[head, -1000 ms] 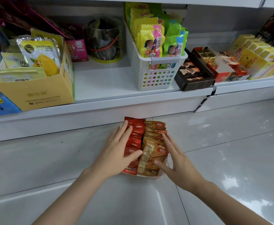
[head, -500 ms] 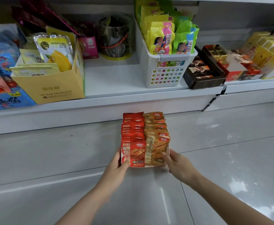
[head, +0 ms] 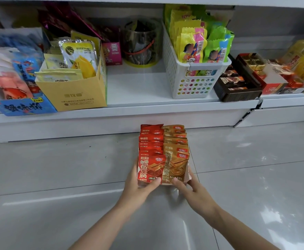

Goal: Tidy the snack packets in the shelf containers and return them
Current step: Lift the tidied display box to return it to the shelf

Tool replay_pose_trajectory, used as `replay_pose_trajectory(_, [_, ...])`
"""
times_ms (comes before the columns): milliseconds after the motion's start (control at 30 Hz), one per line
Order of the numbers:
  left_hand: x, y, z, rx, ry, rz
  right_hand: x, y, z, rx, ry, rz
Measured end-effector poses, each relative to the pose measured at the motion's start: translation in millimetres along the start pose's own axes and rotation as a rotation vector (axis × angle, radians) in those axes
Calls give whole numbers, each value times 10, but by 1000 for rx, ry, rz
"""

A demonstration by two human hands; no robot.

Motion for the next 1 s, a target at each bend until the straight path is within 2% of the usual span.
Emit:
replay_pose_trajectory(433, [387, 177, 171, 105, 59, -95, 288, -201, -39, -196, 36, 73])
replay_pose_trajectory(767, [687, 1001, 369, 183, 133, -307, 555, -1228, 150, -150, 66, 373])
replay_pose_trajectory(1000, [226, 1639, 457, 163, 137, -437, 142, -1875, 264, -165, 93, 451])
Point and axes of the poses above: each hand's wrist, its own x-axis away from the middle knuckle, its own z-axis out of the back of the hand, y = z × x, the point moved 9 cm from there along -x, towards the middle knuckle, and after that the axes turned 11 degrees about x, right-handed, at the moved point
